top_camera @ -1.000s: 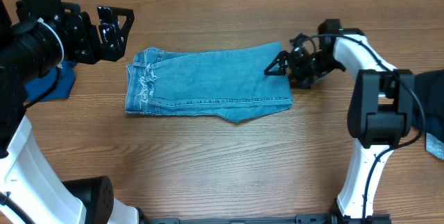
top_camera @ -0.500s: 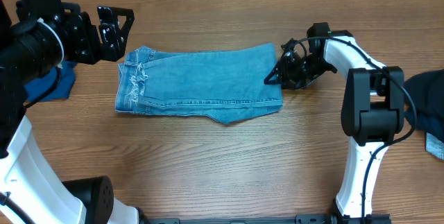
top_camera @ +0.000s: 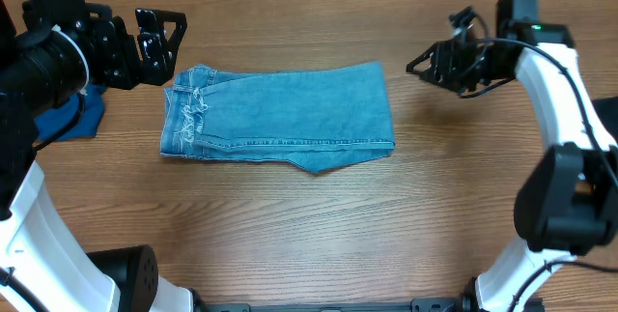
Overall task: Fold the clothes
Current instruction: 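Lower the right gripper onto the folded right edge and grasp it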
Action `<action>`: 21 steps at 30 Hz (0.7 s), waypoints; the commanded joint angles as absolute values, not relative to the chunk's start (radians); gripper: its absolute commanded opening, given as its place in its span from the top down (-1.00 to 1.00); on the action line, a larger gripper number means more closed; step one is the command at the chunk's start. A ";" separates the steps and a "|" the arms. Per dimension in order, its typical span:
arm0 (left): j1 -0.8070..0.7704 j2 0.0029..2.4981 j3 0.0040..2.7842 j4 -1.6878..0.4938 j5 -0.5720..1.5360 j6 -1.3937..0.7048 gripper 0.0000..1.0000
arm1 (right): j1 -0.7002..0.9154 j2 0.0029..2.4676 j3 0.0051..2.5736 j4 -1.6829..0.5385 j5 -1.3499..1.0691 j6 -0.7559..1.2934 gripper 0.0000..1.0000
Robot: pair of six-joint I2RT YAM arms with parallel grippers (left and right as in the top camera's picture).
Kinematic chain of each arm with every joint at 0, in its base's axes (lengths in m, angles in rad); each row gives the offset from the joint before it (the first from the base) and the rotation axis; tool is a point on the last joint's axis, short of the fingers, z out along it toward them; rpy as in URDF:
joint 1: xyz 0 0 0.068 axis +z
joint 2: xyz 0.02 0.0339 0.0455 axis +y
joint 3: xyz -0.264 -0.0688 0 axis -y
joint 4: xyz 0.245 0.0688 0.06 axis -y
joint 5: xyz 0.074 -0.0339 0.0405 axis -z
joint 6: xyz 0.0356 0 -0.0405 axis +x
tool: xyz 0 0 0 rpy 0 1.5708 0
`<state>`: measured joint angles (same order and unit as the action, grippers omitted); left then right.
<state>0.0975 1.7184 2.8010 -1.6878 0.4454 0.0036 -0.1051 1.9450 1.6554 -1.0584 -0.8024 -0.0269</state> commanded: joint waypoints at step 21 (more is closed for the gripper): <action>0.095 1.723 2.797 -1.689 0.461 0.015 -1.00 | -0.075 2.275 1.622 -1.007 -0.931 -0.004 -0.66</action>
<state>0.0975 1.7184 2.8010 -1.6878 0.4454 0.0036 -0.0948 2.2433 1.6241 -1.0164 -0.8360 0.0002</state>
